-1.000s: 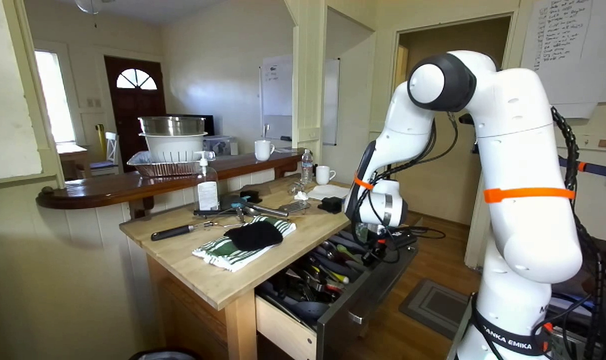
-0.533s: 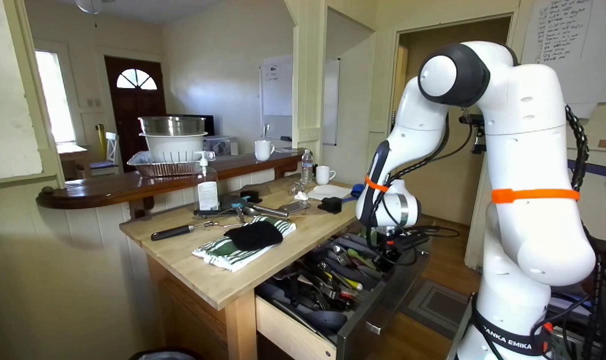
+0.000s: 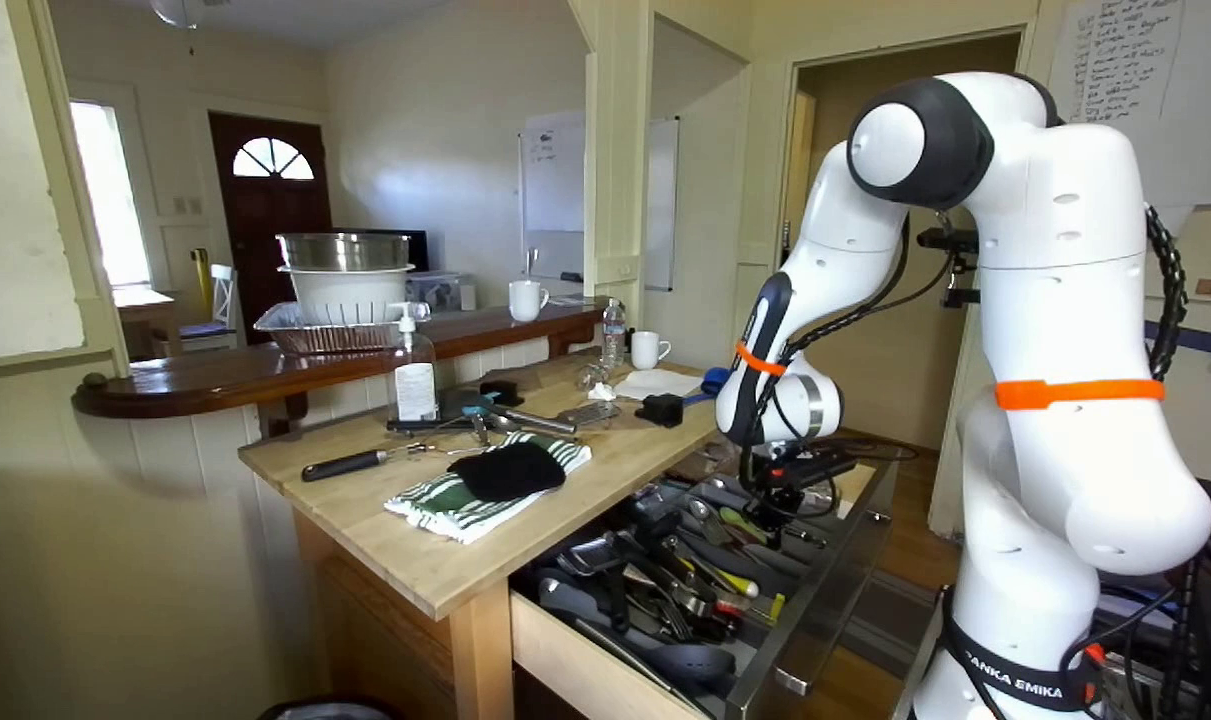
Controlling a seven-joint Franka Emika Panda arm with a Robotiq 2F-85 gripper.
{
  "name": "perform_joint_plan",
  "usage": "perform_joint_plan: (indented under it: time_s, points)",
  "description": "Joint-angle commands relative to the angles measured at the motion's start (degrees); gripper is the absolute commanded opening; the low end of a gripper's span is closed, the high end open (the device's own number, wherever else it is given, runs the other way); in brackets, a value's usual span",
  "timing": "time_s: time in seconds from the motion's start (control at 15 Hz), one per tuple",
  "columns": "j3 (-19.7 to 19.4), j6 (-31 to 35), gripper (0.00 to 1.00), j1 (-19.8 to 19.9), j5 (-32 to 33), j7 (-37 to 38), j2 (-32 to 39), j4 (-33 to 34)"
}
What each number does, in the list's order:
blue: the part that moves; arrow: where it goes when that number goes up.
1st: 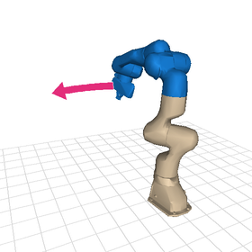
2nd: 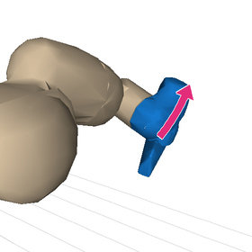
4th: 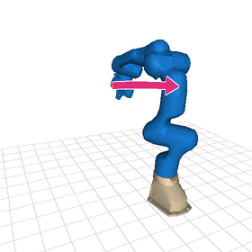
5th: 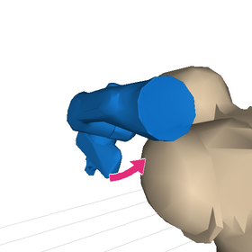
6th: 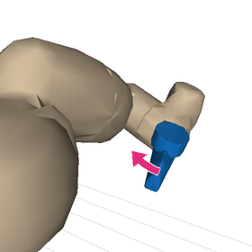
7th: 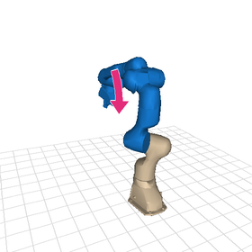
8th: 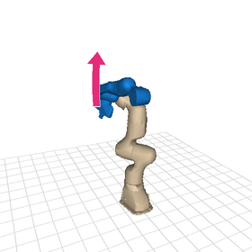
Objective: Open the drawer
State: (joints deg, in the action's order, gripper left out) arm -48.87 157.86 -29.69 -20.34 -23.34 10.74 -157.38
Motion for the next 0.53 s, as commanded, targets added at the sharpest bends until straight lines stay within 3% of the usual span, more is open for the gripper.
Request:
perform_joint_plan:
  time_s: [0.0, 0.07, 0.2, 0.47]
  points:
    - [-7.8, -0.6, 0.0, -6.1, 8.2, 6.4, -5.5, 0.1]
    - [-10.5, 2.4, 0.26, -8.1, 12.0, 8.6, -7.4, -1.0]
    - [-14.1, 6.0, 0.33, -10.5, 18.2, 11.9, -9.3, -0.8]
    - [-16.5, 8.9, 0.64, -10.9, 27.4, 17.5, -14.9, -0.5]
